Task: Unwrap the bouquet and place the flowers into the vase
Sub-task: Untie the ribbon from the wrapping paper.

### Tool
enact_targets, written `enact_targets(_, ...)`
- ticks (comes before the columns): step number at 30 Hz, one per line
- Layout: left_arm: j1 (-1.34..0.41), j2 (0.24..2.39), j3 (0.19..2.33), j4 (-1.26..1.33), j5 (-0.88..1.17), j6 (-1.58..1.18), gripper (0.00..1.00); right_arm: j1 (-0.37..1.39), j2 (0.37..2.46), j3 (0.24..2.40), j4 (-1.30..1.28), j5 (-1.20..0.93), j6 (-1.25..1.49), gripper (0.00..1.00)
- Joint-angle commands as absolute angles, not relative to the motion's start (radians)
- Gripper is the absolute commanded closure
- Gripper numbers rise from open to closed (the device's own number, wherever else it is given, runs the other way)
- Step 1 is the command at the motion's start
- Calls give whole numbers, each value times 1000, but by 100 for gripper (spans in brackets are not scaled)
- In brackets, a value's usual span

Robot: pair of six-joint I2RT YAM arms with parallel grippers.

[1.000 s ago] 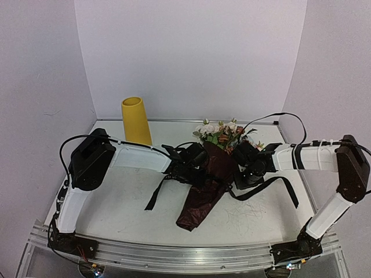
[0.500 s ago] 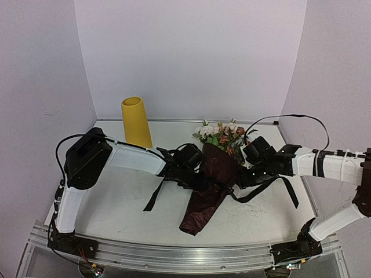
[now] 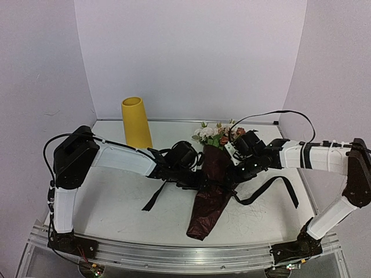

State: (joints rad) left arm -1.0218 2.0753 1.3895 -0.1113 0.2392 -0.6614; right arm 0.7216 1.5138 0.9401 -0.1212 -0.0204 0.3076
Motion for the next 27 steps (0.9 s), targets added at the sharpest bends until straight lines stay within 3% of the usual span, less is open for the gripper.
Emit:
enact_targets(1, -1022, 1992, 1375, -64, 224, -666, 48, 729, 1556, 987, -144, -91, 290, 64)
enact_targets(18, -1021, 1978, 1373, -88, 204, -648, 48, 765, 1646, 953, -199, 0, 347, 82)
enact_targets(23, -1020, 1981, 1375, -100, 195, -640, 48, 767, 1618, 946, -219, 37, 355, 97)
enact_targets(27, -1020, 1985, 1385, -119, 182, -627, 48, 767, 1557, 951, -248, 94, 375, 100)
